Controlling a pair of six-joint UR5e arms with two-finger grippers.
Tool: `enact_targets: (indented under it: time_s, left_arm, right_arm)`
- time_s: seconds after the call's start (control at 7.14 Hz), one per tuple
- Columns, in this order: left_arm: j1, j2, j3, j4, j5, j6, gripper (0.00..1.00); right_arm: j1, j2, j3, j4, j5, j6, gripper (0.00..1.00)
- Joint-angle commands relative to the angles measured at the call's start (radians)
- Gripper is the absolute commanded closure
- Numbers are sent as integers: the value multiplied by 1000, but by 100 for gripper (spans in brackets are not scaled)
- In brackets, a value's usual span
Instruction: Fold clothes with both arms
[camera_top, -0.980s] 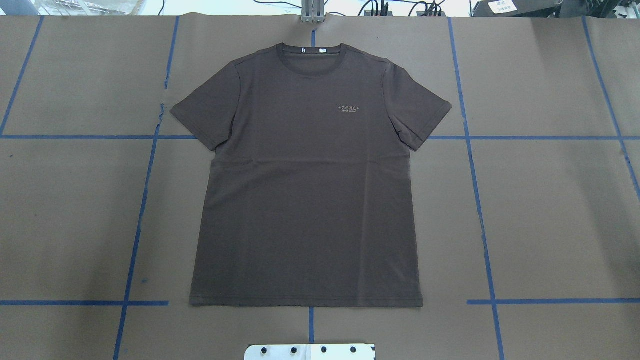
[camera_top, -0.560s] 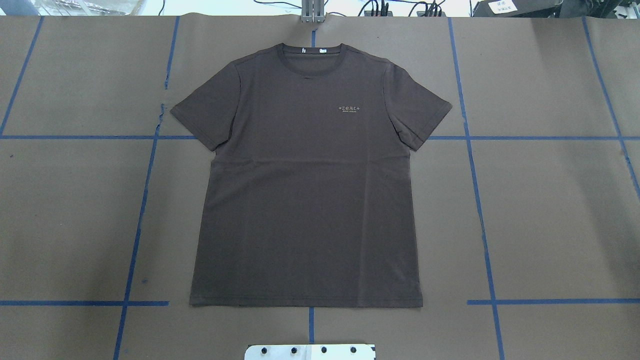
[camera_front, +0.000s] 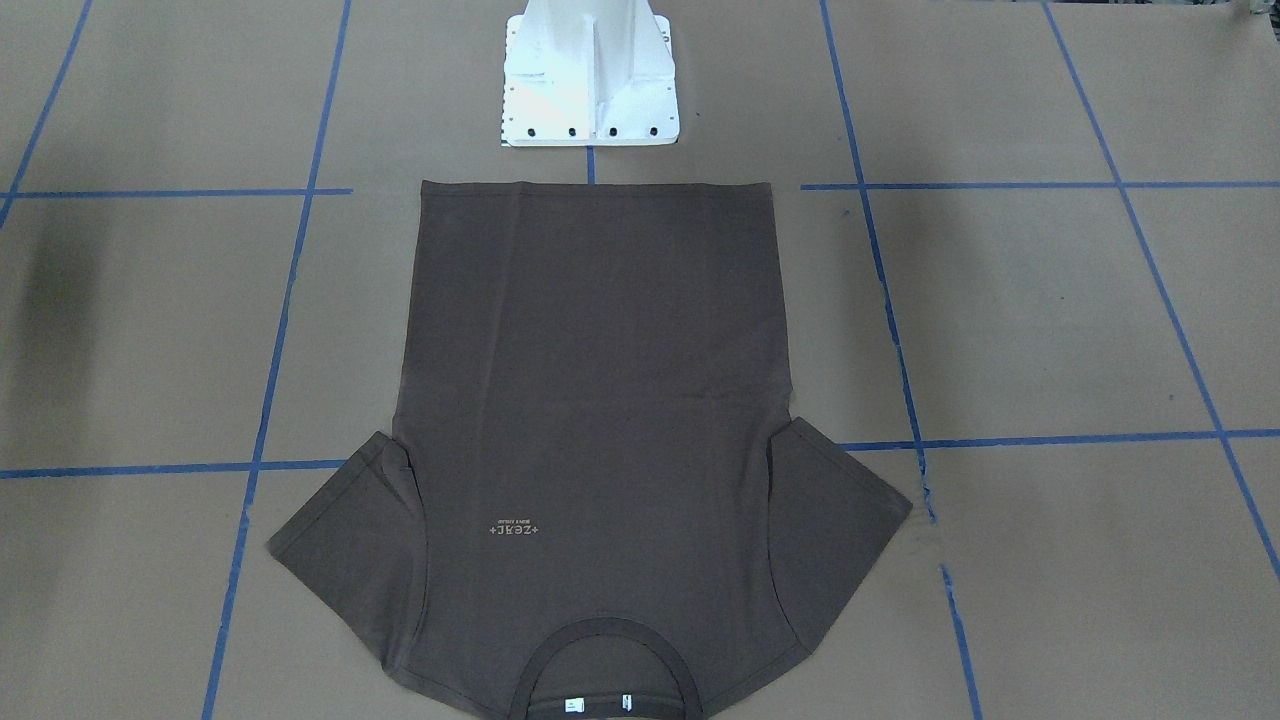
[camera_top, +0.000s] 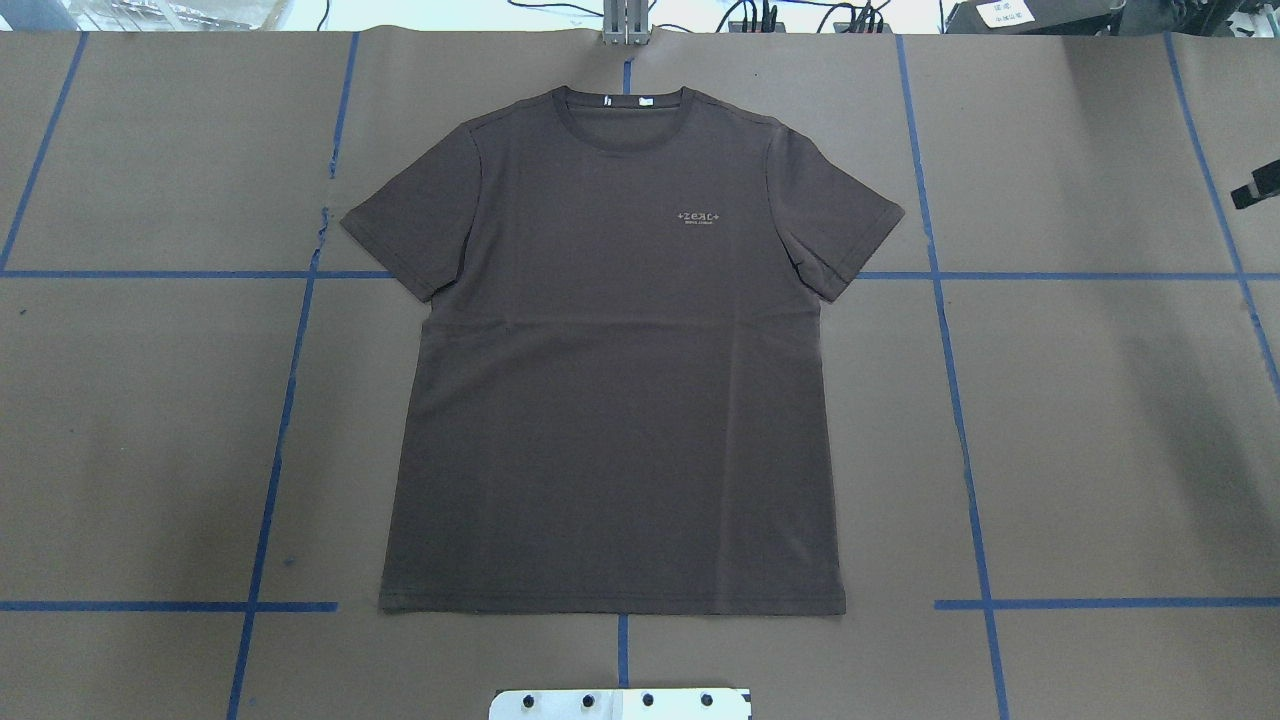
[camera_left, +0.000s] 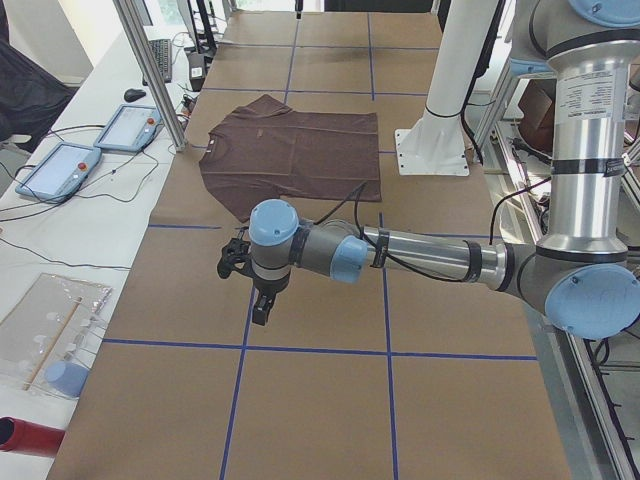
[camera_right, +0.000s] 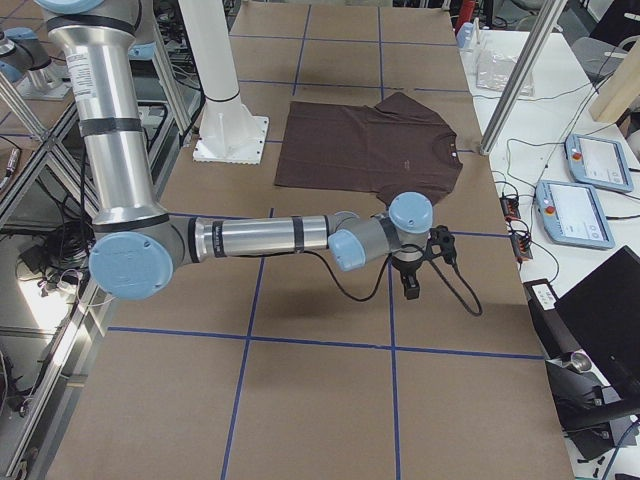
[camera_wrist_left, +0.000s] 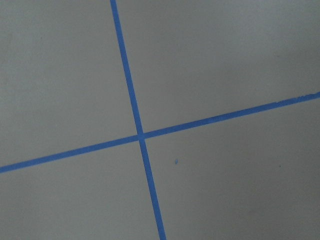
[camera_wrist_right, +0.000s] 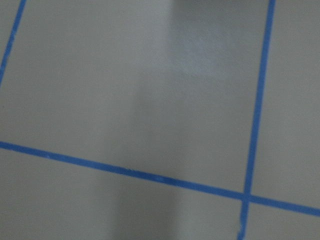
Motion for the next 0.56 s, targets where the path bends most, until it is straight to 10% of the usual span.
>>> enact_targets:
  time_s: [0.0, 0.42]
  left_arm:
    - [1, -56, 25, -53, -2, -4, 0]
    - [1, -55, 40, -59, 1, 0, 0]
  right_arm:
    - [-147, 190, -94, 24, -7, 108, 0]
    - [-325, 339, -183, 82, -210, 383, 1]
